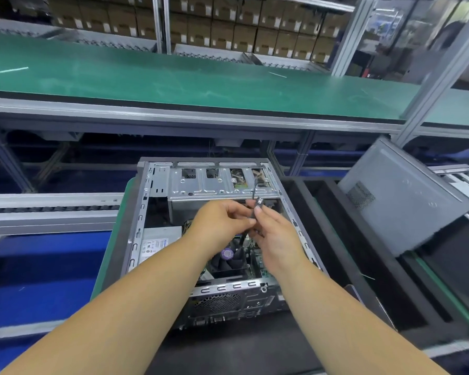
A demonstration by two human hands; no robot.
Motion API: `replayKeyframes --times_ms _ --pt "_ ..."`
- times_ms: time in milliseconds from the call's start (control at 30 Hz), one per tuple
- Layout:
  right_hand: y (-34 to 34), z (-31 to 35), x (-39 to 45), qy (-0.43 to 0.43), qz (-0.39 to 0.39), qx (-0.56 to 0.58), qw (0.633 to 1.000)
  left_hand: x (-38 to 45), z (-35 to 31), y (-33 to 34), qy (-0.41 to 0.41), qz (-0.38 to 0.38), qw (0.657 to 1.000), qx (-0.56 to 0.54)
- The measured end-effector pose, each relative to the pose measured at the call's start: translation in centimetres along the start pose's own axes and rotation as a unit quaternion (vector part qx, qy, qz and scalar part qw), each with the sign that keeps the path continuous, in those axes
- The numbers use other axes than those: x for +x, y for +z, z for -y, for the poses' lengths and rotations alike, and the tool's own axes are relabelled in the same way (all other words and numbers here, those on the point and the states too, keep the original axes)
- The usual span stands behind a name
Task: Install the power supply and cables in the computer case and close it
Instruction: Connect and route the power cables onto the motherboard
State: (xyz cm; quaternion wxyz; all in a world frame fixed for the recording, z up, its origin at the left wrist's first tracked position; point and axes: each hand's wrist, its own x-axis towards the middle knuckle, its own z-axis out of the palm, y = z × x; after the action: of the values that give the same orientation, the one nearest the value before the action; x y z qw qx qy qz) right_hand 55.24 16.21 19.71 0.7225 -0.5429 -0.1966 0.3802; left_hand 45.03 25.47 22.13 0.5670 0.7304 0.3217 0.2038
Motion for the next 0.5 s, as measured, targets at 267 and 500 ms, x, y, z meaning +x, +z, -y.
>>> replayKeyframes --times_ms 267,500 --pt "-1.9 -0.8 2.4 0.067 -0.009 -0.018 0.998 3.7 1.3 -0.3 -0.104 -0.116 0.988 0.024" --pt "-2.2 -1.2 3.6 0.160 -0.075 -0.011 0.984 6.0 2.6 -0.3 -0.087 -0.066 0.994 0.013"
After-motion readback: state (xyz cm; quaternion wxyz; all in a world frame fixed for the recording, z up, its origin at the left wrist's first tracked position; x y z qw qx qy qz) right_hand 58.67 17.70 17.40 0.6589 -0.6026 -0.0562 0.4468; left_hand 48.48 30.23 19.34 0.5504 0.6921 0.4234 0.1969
